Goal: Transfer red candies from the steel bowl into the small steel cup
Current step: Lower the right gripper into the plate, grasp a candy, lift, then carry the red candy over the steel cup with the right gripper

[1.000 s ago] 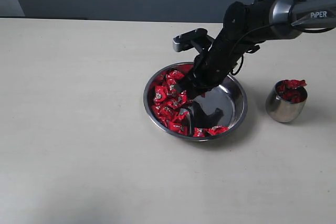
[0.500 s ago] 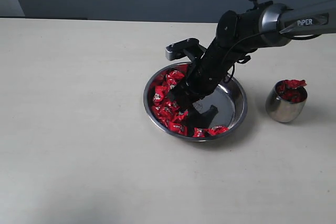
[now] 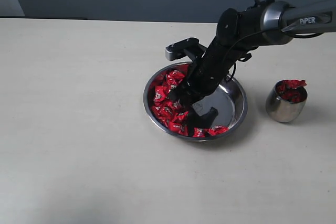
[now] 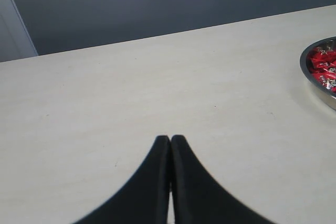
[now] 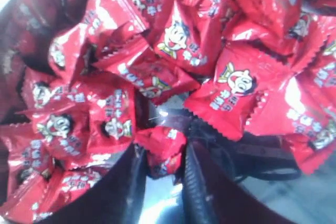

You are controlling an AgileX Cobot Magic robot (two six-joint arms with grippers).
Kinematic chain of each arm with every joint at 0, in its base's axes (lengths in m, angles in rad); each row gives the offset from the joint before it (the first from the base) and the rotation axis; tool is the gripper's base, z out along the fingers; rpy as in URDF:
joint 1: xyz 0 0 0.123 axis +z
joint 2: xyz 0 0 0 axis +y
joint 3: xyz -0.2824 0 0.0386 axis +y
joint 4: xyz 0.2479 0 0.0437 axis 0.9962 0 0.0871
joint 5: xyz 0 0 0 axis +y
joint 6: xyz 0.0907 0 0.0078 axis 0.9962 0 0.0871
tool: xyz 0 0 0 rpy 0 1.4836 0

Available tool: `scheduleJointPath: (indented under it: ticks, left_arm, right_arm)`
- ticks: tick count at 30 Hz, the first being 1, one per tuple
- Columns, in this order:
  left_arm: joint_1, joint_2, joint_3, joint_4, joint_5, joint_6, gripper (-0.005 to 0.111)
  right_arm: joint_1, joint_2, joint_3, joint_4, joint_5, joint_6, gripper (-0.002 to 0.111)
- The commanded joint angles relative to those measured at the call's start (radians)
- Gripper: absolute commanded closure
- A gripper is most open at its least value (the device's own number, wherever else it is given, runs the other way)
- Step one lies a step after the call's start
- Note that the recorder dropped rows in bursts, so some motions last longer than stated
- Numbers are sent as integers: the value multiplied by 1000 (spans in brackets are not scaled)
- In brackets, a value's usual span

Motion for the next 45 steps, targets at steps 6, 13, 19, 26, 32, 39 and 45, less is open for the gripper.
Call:
scheduleJointPath:
  ticks: [6, 13, 19, 26, 32, 39, 45]
  left_arm:
    - [-11, -4, -1, 2, -5, -6, 106]
    - [-11, -4, -1, 2, -5, -6, 106]
    - [-11, -4, -1, 2, -5, -6, 106]
    - [-10, -4, -1, 2, -4, -6, 106]
    - [-10, -4, -1, 2, -4, -6, 106]
    - [-10, -4, -1, 2, -4, -6, 106]
    - [-10, -4, -1, 2, -4, -6, 106]
  right_arm:
    - [-29, -165, 1, -64, 37, 3, 109]
    - [-180, -284, 1, -87, 223, 60, 109]
    - [-296, -354, 1, -184, 344, 138, 109]
    - [-315, -364, 1, -317, 457, 225, 109]
    - [-315, -364, 1, -397, 474, 281, 109]
    - [-315, -356, 1, -454, 455, 312, 109]
    - [-315, -317, 1, -471, 448, 312, 109]
